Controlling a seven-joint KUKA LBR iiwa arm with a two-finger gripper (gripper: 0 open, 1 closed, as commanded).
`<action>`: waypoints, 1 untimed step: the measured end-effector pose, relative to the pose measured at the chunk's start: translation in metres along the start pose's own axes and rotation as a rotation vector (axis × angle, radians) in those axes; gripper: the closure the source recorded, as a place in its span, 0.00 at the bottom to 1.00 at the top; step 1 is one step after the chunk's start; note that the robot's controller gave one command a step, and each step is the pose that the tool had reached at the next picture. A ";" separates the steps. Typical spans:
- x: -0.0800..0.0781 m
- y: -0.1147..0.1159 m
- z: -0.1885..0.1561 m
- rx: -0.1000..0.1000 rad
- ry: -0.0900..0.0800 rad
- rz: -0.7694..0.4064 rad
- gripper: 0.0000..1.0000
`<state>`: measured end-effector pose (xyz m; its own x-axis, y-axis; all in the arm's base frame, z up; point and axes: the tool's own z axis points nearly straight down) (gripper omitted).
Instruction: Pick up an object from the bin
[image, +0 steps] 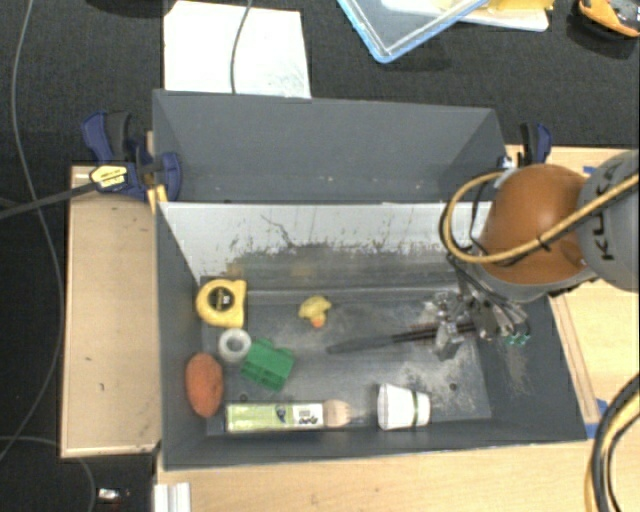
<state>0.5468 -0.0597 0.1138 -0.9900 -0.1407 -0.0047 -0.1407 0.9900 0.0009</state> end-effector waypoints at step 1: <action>0.009 -0.007 -0.074 -0.001 0.002 -0.013 1.00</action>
Offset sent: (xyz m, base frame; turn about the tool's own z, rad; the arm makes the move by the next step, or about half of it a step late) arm 0.0249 -0.0261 -0.0438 -0.3788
